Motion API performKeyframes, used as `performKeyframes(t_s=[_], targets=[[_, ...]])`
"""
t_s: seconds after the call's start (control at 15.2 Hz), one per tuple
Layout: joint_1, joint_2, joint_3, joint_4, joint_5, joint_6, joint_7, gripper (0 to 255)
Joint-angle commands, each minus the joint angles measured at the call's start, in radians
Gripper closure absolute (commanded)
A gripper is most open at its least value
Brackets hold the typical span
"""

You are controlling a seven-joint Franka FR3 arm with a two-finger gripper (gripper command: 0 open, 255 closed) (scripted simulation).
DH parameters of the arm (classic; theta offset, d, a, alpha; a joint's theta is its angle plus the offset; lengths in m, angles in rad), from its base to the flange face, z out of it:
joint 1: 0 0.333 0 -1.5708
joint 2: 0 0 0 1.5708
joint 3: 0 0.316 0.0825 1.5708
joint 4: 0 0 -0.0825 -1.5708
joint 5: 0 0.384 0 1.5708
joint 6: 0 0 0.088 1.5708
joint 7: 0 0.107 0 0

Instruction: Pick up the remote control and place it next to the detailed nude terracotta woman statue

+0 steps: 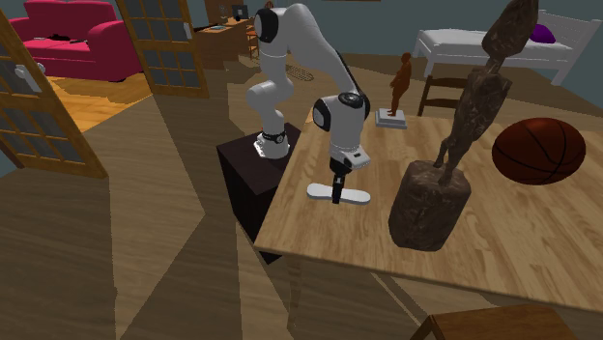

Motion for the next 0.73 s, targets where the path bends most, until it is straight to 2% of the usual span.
performKeyframes(t_s=[0.0, 0.2, 0.26, 0.66], targets=[[0.0, 0.002, 0.0, 0.0, 0.001, 0.002, 0.0, 0], [0.0, 0.002, 0.0, 0.0, 0.001, 0.002, 0.0, 0], [0.0, 0.002, 0.0, 0.0, 0.001, 0.002, 0.0, 255], [0.0, 0.001, 0.0, 0.0, 0.001, 0.001, 0.0, 255]])
